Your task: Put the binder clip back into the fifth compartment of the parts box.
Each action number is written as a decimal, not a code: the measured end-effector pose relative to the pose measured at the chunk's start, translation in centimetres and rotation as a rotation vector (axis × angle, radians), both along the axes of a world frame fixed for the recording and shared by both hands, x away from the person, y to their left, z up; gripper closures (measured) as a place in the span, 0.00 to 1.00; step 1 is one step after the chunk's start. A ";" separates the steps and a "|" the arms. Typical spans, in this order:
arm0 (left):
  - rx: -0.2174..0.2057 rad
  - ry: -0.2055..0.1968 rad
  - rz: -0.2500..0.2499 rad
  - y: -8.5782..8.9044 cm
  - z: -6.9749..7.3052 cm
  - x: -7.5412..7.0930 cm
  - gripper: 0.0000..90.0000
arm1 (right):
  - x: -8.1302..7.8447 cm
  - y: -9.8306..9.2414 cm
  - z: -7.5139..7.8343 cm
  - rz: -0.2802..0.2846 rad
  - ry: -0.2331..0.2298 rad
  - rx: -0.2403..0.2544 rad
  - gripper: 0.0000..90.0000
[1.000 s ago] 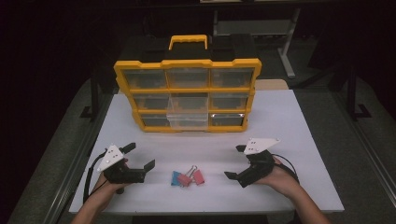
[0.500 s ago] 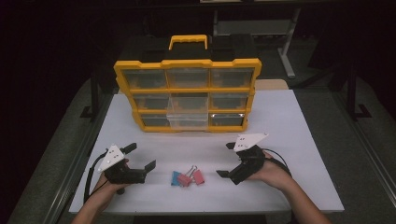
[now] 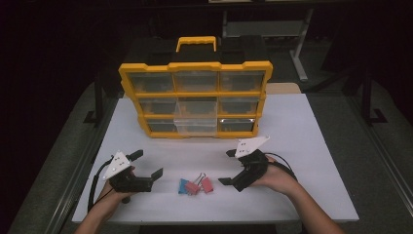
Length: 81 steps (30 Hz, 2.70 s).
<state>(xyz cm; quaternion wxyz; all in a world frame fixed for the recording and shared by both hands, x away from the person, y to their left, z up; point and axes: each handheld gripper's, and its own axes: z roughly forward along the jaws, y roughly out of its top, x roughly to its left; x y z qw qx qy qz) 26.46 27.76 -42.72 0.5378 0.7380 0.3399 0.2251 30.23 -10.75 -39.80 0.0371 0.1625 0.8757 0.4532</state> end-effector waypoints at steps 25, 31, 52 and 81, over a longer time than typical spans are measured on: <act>-0.006 0.004 -0.001 -0.1 0.1 -0.1 0.00 | 0.8 4.5 -0.4 0.153 0.010 -0.048 0.17; -0.012 0.010 0.000 -0.1 0.0 -0.1 0.00 | 0.9 5.6 -0.7 0.196 0.018 -0.062 0.22; -0.016 0.012 -0.007 -0.2 0.0 -0.1 0.00 | 1.3 9.3 -2.7 0.325 0.041 -0.124 0.27; -0.010 0.017 -0.021 -0.4 0.0 -0.1 0.00 | 1.3 11.0 -4.7 0.385 0.069 -0.205 0.43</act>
